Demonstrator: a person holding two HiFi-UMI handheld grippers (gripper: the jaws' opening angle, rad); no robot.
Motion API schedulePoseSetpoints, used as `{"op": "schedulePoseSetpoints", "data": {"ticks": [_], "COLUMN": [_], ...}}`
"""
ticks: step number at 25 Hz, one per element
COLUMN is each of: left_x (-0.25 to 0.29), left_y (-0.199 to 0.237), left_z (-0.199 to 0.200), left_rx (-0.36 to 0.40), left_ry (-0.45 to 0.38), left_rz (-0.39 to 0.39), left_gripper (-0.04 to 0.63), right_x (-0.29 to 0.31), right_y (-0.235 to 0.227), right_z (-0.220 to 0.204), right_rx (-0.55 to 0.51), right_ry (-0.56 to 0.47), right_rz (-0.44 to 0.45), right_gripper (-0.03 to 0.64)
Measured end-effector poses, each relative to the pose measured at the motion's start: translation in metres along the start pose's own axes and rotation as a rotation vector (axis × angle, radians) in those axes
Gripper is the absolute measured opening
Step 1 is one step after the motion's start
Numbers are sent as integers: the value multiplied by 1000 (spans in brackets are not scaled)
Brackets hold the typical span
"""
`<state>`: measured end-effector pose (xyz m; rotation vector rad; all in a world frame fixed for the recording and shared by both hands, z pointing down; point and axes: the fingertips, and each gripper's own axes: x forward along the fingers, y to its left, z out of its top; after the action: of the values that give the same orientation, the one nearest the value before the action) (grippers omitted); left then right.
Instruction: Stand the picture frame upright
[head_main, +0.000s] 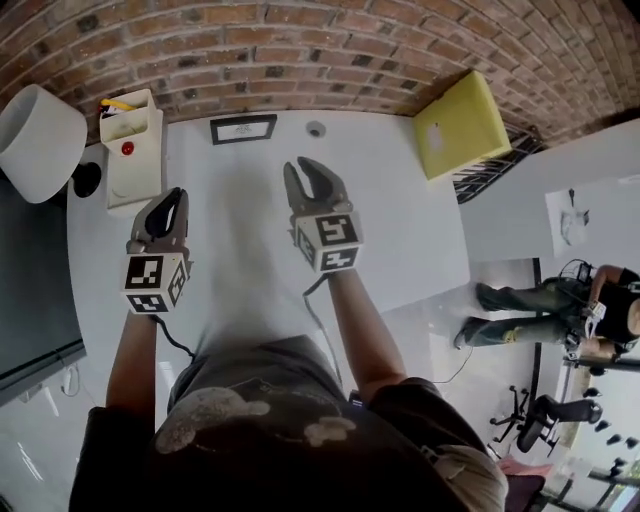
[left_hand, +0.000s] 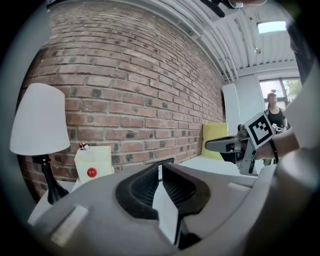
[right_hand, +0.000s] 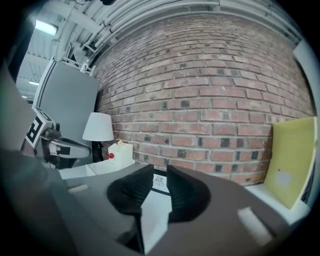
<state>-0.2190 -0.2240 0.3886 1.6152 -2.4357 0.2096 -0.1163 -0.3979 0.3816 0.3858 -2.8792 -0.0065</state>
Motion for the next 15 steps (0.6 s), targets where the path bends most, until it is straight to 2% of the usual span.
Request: {"op": "schedulePoseSetpoints", "data": {"ticks": [5,9,15], "left_x": [-23,-45,-85], "left_y": [12,18,18], "left_z": [-4,-7,-12], "left_rx": [-13,-7,36], "left_ry": [-4,6,7], "left_rz": [-86,-159,-274], "left_gripper": [11,11,11], "right_x": [-24,-47,-86], "right_y": [22,48,97], "right_z": [1,3,-2], "right_rx": [53,90,84], "right_ry": [16,10,24], "right_rz": [-108,-161,-239], "right_gripper": [9,6,5]}}
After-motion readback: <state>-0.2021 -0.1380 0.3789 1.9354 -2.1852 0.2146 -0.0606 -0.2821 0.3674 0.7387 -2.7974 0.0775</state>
